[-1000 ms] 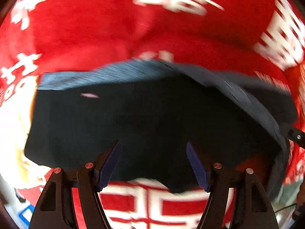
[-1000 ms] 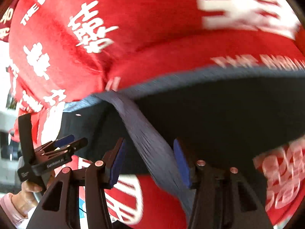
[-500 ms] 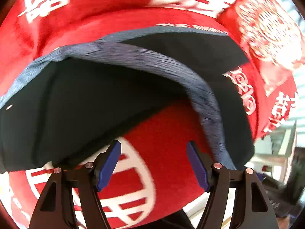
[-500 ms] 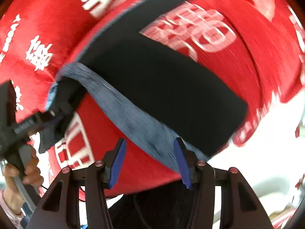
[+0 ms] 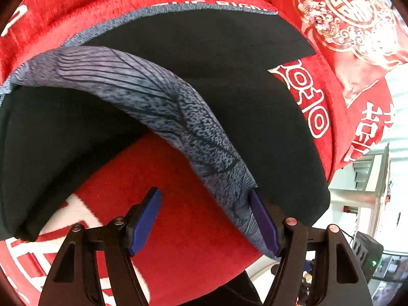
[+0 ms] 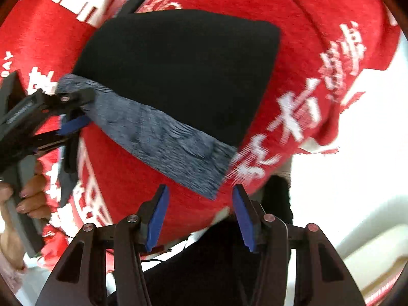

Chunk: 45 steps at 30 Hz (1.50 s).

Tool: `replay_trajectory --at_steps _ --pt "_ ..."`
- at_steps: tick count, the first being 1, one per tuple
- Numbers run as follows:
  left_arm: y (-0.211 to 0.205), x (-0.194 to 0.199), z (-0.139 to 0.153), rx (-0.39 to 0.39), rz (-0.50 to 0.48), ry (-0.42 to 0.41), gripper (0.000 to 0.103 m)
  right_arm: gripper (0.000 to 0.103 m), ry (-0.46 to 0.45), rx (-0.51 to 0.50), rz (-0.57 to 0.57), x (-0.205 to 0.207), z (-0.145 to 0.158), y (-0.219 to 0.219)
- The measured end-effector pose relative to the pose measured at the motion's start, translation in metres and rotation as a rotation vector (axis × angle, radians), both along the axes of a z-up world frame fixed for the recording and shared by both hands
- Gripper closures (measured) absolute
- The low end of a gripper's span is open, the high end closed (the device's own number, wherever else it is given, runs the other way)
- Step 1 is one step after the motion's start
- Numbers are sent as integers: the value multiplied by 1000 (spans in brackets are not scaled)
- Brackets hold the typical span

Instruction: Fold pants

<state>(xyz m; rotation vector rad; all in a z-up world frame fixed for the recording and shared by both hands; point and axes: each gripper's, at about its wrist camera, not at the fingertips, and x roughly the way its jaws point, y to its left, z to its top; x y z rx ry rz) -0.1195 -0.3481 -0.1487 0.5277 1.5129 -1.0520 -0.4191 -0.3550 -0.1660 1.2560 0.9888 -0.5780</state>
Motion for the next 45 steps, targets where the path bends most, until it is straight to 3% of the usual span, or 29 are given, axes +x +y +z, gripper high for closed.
replay_trajectory --at_steps 3,4,5,6,8,9,16,21,27,32,40,43,45 --pt "-6 -6 2 -2 0 -32 27 52 -64 -4 32 5 6 -6" --pt "-7 -8 3 -1 -2 -35 27 59 -78 5 41 7 8 -9" --pt "-9 -9 3 -1 2 -39 29 78 -83 20 50 9 9 -11" --pt "-10 -11 5 -5 9 -37 33 90 -85 39 57 10 8 -12" --pt "-14 -14 5 -12 0 -5 82 97 -102 83 58 8 11 -19" --pt "-16 -15 6 -8 -5 23 86 97 -108 88 62 7 15 -22" --pt "-36 -10 52 -83 42 9 86 97 -215 20 125 23 76 -73" --pt "-78 17 86 -145 99 -18 86 97 -294 -83 158 52 124 -149" --pt "-138 54 93 -182 168 -41 86 97 -322 -186 210 104 155 -255" --pt "-177 77 74 -164 199 -65 86 97 -232 -184 268 164 138 -333" --pt "-212 86 36 -69 163 -110 85 95 -12 -230 428 226 86 -368" --pt "-211 89 39 -73 156 -97 82 87 29 -265 463 237 80 -369" --pt "-206 91 48 -73 158 -145 55 51 68 -330 455 240 85 -372"
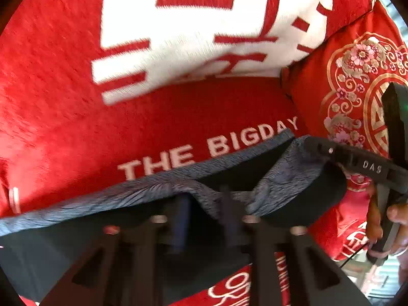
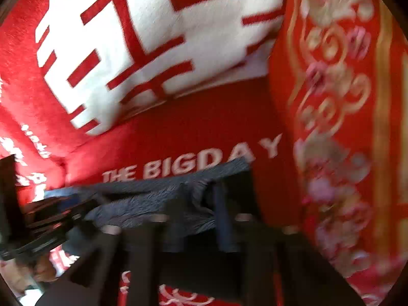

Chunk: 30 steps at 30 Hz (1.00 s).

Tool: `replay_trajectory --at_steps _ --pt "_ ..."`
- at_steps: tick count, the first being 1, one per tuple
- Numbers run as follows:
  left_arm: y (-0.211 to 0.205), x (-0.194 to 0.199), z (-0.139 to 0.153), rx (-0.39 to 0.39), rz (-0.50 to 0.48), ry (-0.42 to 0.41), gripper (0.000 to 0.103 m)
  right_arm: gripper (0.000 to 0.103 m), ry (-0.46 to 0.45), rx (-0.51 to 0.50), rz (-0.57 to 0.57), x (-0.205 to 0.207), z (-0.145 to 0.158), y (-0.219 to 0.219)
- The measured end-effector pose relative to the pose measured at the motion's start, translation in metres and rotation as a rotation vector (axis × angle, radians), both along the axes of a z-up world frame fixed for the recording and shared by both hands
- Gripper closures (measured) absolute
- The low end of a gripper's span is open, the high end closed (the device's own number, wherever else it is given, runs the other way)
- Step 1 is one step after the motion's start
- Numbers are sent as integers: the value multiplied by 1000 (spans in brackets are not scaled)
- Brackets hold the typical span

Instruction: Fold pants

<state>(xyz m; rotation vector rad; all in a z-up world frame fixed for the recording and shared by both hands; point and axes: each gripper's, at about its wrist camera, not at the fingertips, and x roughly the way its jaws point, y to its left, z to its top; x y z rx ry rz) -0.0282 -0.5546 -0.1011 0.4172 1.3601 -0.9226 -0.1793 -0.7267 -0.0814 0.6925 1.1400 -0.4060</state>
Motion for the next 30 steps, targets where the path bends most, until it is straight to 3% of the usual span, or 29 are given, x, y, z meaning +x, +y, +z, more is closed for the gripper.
replay_trajectory --at_steps 1,3,7,11,16,20,24,26,27,28,30 --pt "4 2 8 -5 12 -45 35 24 -7 -36 -13 -1 6 -2" --pt "14 7 20 -39 16 -76 30 23 -90 -44 -40 -10 22 -10" --pt "31 18 19 17 31 -100 30 23 -169 -11 -91 -31 45 -8" --pt "67 21 0 114 88 -88 30 33 -141 96 -145 -65 26 23" --pt "119 23 -22 218 180 -73 30 42 -55 228 -306 -110 -26 49" --pt "151 26 -34 276 240 -66 30 46 -106 269 -437 -125 -41 46" --pt "163 24 -42 290 257 -67 30 50 -150 260 -478 -118 -40 39" --pt "162 20 -45 289 255 -68 30 65 -143 248 -478 -112 -37 37" --pt "162 19 -47 287 252 -69 30 82 -127 236 -475 -109 -37 37" --pt "162 18 -47 285 249 -69 30 92 -111 241 -466 -106 -39 35" --pt "162 14 -51 291 243 -69 30 96 -89 217 -449 -101 -35 35"
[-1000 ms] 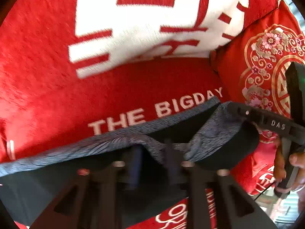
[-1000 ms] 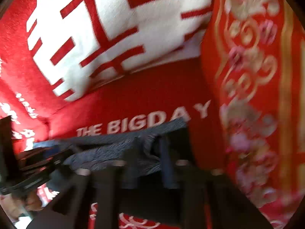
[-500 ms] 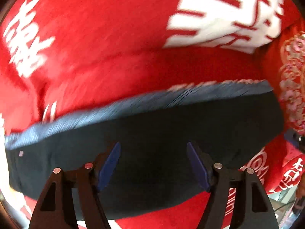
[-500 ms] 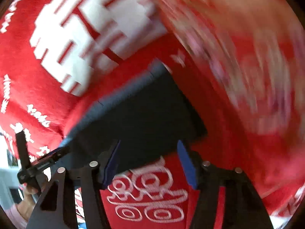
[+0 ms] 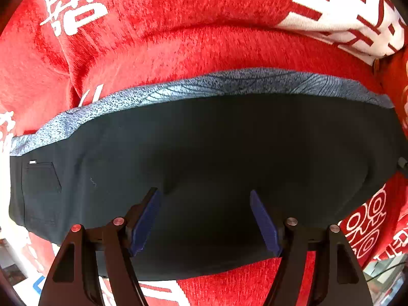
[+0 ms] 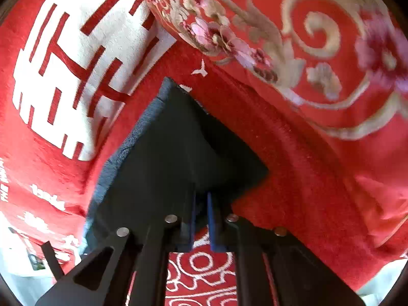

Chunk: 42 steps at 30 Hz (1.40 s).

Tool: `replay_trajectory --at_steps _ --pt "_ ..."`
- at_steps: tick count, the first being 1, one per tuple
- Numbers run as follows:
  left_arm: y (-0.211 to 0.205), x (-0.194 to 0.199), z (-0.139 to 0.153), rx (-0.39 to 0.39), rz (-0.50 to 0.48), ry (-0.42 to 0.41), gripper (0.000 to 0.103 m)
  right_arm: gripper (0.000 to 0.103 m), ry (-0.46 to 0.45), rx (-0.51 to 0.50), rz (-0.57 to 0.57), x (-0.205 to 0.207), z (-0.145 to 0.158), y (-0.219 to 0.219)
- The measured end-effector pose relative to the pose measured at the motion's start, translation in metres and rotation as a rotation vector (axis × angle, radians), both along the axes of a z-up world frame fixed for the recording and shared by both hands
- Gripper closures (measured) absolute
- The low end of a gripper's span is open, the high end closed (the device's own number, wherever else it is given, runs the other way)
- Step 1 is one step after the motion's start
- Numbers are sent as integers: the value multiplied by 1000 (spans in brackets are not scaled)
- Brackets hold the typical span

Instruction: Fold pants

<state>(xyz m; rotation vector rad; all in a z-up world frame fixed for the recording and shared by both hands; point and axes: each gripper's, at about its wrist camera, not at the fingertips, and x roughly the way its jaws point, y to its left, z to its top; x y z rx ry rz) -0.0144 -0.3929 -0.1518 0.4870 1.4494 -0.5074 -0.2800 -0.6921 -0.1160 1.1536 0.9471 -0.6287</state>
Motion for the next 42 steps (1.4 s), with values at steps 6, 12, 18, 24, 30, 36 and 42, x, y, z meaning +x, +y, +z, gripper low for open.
replay_trajectory --at_steps 6,12,18,24,30,36,42 --pt "12 -12 -5 -6 -13 23 30 96 40 -100 112 0 26 -8" --pt "28 -16 -8 -8 33 15 21 63 94 -130 159 1 22 -3" --pt "27 -1 14 -33 59 -22 21 59 80 -222 194 9 50 23" --pt "-12 35 14 -47 77 -132 21 59 51 -248 311 89 37 -2" --pt "-38 66 -20 -10 108 -169 18 72 132 -262 432 136 -8 -17" --pt "-14 82 -23 -18 173 -152 9 90 125 -229 349 120 -10 -41" --pt "26 78 -6 47 172 -166 9 80 150 -217 349 113 0 -28"
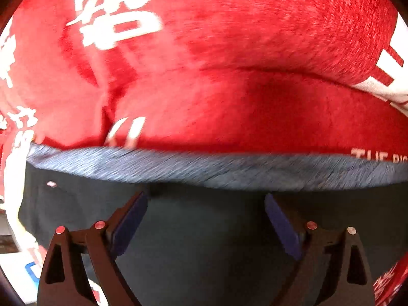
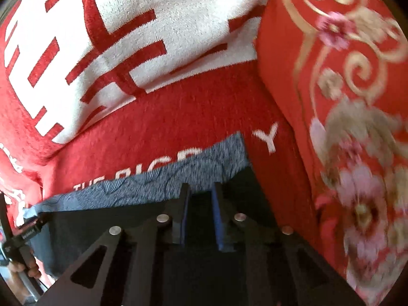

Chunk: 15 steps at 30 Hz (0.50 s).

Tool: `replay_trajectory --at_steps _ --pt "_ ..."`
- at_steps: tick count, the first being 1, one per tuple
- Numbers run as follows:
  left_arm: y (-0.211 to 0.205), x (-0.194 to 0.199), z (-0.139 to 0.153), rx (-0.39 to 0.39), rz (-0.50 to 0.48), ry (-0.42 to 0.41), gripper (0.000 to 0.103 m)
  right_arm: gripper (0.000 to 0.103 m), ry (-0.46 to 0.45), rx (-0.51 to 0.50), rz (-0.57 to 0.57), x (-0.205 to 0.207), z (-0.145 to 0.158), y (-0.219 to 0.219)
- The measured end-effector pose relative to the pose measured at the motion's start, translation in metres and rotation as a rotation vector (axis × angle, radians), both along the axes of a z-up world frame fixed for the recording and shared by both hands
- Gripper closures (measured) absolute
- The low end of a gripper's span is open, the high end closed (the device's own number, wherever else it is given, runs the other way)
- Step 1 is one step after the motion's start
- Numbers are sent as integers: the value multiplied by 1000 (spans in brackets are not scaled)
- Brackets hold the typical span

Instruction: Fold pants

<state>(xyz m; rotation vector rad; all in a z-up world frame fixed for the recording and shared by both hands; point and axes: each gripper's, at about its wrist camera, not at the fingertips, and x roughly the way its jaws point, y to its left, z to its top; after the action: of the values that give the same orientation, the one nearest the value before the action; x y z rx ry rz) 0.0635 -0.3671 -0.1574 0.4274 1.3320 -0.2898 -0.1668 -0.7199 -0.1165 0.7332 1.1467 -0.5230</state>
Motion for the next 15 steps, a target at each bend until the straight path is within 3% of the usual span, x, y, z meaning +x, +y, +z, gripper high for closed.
replay_trajectory --at_steps 6,11,15 --pt "60 -9 19 35 90 -4 9 76 -66 94 -31 -24 12 30" --pt "106 -7 26 41 156 -6 9 76 -113 191 1 -28 19 85" --pt "145 0 22 34 172 -6 9 64 -168 306 51 -18 20 148"
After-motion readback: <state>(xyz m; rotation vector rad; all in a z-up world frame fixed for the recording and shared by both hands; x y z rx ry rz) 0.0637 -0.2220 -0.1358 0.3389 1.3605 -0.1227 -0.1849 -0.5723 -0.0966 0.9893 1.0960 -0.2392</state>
